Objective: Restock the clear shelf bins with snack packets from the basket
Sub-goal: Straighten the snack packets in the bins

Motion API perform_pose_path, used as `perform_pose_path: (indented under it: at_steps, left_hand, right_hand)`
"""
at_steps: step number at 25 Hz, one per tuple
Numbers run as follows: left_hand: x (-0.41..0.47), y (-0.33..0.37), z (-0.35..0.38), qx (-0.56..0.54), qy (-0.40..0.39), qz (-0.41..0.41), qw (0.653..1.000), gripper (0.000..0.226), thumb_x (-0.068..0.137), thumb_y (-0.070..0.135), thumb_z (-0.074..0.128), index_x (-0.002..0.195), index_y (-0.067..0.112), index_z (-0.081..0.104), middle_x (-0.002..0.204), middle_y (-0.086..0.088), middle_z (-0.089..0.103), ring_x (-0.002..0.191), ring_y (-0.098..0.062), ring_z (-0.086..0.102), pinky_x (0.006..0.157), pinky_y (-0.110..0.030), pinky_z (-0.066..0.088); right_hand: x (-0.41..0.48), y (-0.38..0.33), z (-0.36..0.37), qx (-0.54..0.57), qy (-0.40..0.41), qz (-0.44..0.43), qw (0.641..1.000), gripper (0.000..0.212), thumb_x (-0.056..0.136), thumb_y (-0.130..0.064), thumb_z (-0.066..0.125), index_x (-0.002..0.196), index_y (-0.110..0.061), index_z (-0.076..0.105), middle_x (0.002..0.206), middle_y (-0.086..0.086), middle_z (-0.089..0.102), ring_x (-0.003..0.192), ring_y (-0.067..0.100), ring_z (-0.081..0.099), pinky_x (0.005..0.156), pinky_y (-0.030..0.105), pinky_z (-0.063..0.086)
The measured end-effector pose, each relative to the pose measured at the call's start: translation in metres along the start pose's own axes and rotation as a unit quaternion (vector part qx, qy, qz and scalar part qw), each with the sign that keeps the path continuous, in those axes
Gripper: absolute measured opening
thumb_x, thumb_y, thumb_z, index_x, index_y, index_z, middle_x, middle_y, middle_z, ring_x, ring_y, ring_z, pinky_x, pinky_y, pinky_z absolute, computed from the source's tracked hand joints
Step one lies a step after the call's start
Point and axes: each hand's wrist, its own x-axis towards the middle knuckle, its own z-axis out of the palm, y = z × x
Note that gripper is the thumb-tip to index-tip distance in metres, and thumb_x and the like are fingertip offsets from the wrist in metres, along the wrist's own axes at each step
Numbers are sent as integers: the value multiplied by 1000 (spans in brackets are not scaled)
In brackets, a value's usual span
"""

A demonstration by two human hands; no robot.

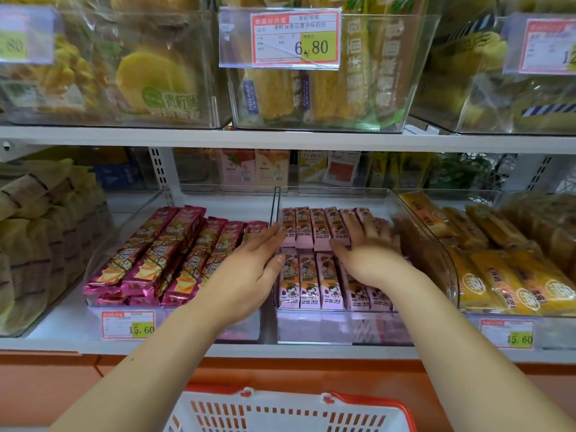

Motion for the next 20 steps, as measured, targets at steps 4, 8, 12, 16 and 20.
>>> perform_pose_path:
  at_steps: [4, 8, 12, 16, 20]
  left_hand:
    - [0, 1, 0, -5, 1, 1, 1000, 49, 102, 37, 31, 151, 30, 26, 158, 16, 18, 145, -4, 15, 116, -22, 15]
    - [-1, 2, 0, 0, 4, 1, 1000, 49, 103, 36, 31, 151, 30, 25, 158, 16, 16, 145, -5, 15, 115, -21, 13]
    - [-1, 3, -1, 2, 3, 2, 1000, 49, 103, 36, 31, 151, 29, 25, 158, 16, 16, 145, -5, 15, 114, -20, 11]
    - [0, 2, 0, -2, 5, 5, 1000, 49, 103, 36, 32, 151, 29, 26, 158, 16, 16, 145, -4, 14, 114, -19, 11]
    - [1, -1, 1, -1, 4, 7, 1000, 50, 102, 37, 32, 151, 28, 25, 158, 13, 18, 146, -5, 15, 117, -24, 14]
  right_hand:
    - [-5, 2, 5, 43, -28, 6, 999, 71, 93, -65, 26, 152, -37, -1, 161, 1, -14, 146, 34, -16, 117, 54, 5]
    - [-5, 0, 7, 41, -19, -5, 999, 71, 92, -67, 25, 152, -38, 0, 162, 2, -11, 146, 35, -16, 118, 52, 4]
    - [-13, -6, 5, -9, 25, -49, 998, 67, 91, -70, 18, 151, -44, 0, 161, -5, -13, 145, 37, -17, 116, 56, -9]
    - [-21, -27, 14, 34, 14, -118, 992, 62, 93, -67, 17, 150, -47, 3, 160, -11, -15, 145, 30, -25, 114, 55, -16]
    - [-16, -34, 18, 25, -20, -111, 993, 63, 93, -67, 15, 151, -44, 3, 161, -8, -12, 146, 31, -21, 115, 57, -13]
